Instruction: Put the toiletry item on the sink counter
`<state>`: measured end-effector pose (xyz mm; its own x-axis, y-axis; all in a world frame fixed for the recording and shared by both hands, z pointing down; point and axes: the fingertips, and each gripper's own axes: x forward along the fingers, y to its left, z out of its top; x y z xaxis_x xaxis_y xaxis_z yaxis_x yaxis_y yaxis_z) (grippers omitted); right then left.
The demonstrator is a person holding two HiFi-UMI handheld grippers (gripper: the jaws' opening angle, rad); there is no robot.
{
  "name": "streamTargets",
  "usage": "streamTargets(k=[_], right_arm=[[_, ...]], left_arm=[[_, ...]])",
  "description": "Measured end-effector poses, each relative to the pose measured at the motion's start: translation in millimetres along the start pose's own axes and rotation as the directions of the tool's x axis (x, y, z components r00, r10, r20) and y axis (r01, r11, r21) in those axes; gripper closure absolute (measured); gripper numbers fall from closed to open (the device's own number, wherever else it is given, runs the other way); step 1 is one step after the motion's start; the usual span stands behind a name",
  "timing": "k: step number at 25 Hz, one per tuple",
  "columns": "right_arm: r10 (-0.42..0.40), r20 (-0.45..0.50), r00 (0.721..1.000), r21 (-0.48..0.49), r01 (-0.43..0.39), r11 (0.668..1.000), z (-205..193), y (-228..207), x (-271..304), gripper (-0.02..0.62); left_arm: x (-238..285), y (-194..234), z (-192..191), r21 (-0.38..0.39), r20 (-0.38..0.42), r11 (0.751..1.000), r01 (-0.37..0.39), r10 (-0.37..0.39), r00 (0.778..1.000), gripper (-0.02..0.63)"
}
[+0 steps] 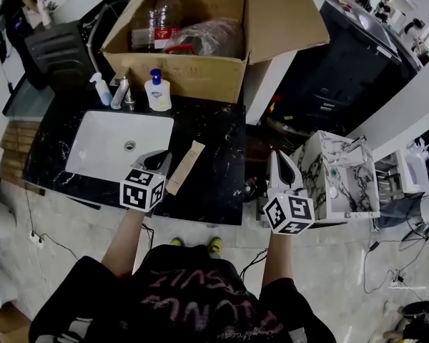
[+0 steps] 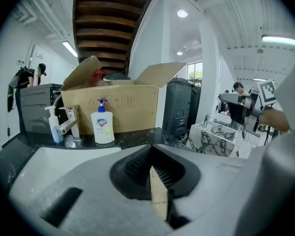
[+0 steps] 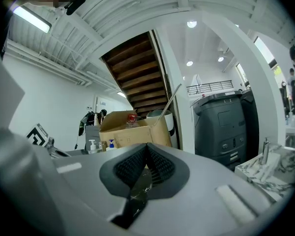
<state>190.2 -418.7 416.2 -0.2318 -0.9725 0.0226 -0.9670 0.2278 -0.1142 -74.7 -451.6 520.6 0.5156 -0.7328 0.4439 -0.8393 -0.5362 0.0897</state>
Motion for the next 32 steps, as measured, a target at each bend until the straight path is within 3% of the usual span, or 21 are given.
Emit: streamTargets(k=[18, 32], right_arm=[[-0.009, 0.031, 0.999, 0.006, 0.008, 1.0, 15, -6, -12, 0.583], [0.003, 0.04, 0.999, -0.001, -0.003, 1.0, 21, -9, -13, 0.584]], left_arm=[[-34, -7, 84, 0.101, 0.17, 0.994, -0.033, 0.015, 0.985, 0.606], [-67, -9, 138, 0.122, 0.31, 0.989, -0.083, 0.042, 0.95, 0.607]])
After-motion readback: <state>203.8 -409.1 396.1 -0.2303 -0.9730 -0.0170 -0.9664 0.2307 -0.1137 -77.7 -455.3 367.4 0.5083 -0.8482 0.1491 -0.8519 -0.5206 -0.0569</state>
